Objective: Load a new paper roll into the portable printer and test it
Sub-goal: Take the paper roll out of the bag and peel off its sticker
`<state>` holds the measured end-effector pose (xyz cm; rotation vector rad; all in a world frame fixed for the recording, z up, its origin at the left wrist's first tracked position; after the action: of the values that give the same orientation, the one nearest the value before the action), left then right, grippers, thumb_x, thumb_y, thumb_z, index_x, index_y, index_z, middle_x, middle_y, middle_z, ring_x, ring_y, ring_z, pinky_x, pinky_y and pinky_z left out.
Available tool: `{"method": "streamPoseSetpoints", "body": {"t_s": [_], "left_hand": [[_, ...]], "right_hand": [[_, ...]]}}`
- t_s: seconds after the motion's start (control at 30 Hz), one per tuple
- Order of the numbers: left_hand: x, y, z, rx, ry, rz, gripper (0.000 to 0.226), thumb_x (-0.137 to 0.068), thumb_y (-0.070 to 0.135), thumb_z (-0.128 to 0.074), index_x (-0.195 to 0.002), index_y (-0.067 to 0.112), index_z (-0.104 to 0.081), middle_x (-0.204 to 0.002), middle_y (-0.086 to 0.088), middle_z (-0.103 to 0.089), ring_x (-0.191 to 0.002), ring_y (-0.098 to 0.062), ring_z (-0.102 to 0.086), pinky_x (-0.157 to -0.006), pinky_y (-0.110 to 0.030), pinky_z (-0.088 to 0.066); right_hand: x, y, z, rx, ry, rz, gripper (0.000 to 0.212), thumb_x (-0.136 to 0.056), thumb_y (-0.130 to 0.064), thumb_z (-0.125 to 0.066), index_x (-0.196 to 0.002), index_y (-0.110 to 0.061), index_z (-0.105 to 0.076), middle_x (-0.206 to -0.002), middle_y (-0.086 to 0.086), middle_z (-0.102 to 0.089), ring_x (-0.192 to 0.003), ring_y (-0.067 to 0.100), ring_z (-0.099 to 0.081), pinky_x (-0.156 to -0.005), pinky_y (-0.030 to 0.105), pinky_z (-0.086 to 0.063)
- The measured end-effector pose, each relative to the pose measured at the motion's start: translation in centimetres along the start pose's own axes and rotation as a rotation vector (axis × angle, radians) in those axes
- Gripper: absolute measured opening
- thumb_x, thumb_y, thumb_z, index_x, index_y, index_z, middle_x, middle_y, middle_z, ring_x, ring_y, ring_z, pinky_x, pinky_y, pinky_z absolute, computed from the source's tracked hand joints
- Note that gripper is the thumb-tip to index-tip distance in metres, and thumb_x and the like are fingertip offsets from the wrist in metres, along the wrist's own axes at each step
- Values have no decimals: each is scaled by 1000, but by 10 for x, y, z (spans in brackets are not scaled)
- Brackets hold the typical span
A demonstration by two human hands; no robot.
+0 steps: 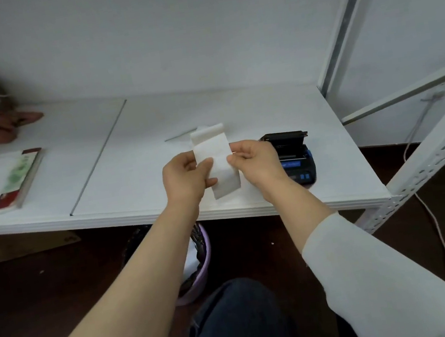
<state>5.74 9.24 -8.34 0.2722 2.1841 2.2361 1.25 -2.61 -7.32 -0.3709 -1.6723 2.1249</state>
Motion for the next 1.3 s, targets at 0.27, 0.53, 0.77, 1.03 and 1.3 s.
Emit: {"method": "streamPoseSetpoints", "body": {"t_s": [0.27, 0.53, 0.77, 1.03, 1.3], "left_hand": [[-17, -12, 32, -53, 55, 105, 30, -83, 1, -57, -113, 2, -61, -82, -6, -67, -45, -9, -64, -60, -26, -60], [-62, -9, 38, -7, 93, 214, 29, -89, 1, -52, -76, 26, -41, -82, 11, -38, -73, -28, -62, -97, -45, -51], [-106, -29, 33, -274, 88, 198, 66, -87, 9, -51, -148, 15, -25, -153, -2, -33, -121, -28, -54, -87, -29, -43], [-141, -44, 25, -268, 102, 180, 52, -86, 4, -49, -137, 12, -44, -141, -9, -49, -126, -28, -50, -91, -29, -42], [-145, -45, 12, -244, 84, 171, 46, -78, -3, -45, -123, -10, -46, -130, -27, -51, -124, -44, -45, -93, -41, -48]], "right_hand": [[-9, 10, -38, -26, -18, -101, 29, -88, 0, -51, -116, -1, -59, -82, 7, -59, -64, 15, -54, -56, 21, -47], [-66, 25, -56, 237, 1, -42, 31, -87, -1, -45, -111, -4, -64, -104, 13, -67, -96, 28, -62, -95, 46, -50], [-129, 36, -70, 511, -8, 6, 41, -90, -7, -49, -131, -13, -49, -138, 12, -46, -124, 27, -48, -101, 33, -39], [-178, 46, -85, 656, -34, -12, 88, -74, -28, -74, -144, -17, -21, -141, 14, -37, -134, 32, -32, -103, 38, -35], [-181, 56, -86, 606, -10, -44, 78, -79, -28, -65, -144, -20, -22, -135, 16, -41, -124, 35, -44, -94, 39, -41]]}}
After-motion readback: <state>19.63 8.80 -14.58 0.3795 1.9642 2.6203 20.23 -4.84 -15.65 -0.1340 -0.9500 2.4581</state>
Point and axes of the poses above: each hand's wrist, its own x-axis away from the middle knuckle, its own z-axis out of the back of the hand, y = z × x, the point moved 1 cm from there along -x, towards the middle knuckle
